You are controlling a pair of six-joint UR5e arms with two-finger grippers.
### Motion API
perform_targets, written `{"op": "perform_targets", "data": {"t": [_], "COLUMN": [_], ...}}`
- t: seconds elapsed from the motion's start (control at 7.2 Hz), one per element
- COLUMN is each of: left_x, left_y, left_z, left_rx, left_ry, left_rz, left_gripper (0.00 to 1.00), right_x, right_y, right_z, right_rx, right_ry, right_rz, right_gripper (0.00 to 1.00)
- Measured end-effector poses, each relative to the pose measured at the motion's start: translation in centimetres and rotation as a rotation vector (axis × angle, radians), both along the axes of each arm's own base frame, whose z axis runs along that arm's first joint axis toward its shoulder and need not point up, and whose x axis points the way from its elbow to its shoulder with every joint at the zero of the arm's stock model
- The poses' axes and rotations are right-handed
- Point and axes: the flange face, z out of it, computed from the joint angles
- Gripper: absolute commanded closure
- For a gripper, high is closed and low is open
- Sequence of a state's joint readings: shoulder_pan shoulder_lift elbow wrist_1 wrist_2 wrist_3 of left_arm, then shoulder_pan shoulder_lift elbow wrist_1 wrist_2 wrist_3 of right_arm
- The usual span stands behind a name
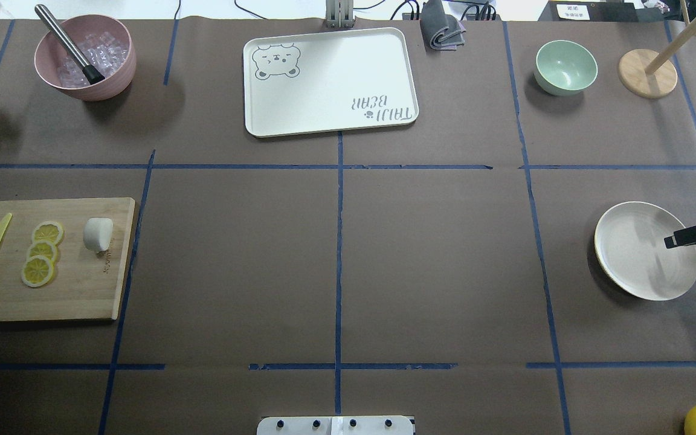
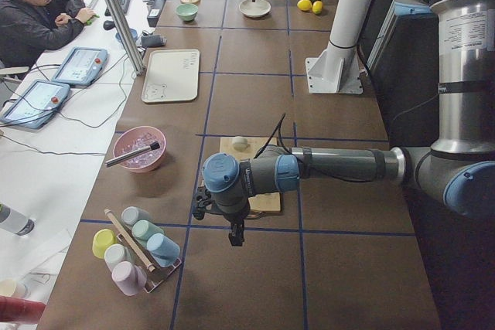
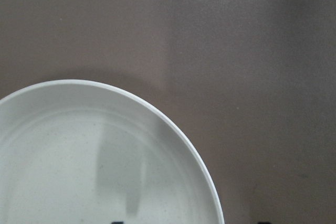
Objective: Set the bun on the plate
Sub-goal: 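Reach the right gripper down to the rim of the white plate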
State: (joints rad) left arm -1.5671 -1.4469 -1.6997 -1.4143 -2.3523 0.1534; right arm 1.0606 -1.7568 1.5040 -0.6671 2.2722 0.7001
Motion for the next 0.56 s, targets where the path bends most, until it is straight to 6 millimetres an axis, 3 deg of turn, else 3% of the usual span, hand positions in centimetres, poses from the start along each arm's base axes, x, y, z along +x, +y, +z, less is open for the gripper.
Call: {"op": "perform_targets", "data": {"t": [0.14, 0.56], "left_x": [0.02, 0.11], "left_y": [0.01, 0.00], "left_z": [0.00, -0.01], "left_rx": [0.000, 0.000], "left_ry": [0.001, 0.004], "left_rz": [0.000, 0.001], "left_gripper": [0.00, 0.00], "right_x": [-0.19, -0.03], "right_y": [0.20, 0.76], "right_z": [0.26, 0.78], "right_rx": [-0.004, -0.005], "right_ry": [0.001, 0.005], "right_rz": [-0.003, -0.011], "right_gripper": [0.89, 0.98]}}
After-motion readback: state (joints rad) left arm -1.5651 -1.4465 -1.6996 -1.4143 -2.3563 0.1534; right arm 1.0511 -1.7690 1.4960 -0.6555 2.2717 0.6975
